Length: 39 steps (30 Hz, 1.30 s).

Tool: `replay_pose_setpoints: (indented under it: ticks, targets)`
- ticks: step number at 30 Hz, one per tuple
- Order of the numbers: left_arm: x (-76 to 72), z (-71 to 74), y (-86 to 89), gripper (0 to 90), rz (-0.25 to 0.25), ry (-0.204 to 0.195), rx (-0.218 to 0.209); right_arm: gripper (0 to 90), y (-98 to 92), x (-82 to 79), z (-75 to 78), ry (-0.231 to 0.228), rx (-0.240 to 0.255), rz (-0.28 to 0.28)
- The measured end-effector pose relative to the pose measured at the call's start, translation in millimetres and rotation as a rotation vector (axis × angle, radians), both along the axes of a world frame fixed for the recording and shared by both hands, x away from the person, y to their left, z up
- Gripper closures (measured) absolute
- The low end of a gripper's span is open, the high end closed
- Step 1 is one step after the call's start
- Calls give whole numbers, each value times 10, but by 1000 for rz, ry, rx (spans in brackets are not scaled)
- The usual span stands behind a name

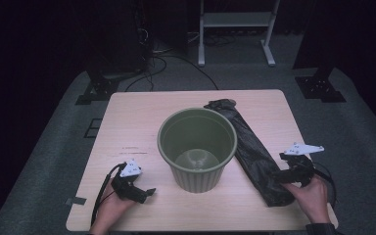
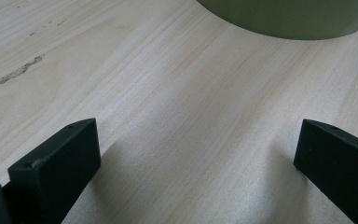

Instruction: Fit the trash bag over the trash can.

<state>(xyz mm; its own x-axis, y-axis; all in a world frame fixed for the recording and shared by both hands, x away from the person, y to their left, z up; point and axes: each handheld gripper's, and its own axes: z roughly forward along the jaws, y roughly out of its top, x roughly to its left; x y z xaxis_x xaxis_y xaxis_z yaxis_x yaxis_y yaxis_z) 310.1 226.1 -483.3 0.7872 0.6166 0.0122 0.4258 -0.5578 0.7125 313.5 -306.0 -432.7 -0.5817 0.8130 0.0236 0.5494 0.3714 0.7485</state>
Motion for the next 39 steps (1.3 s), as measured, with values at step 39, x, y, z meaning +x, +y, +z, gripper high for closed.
replay_pose_setpoints:
  ticks: [39]
  targets:
    - [-2, 0, -1, 0, 1, 0, 0, 9, 529, 533, -460, 74, -125, 12]
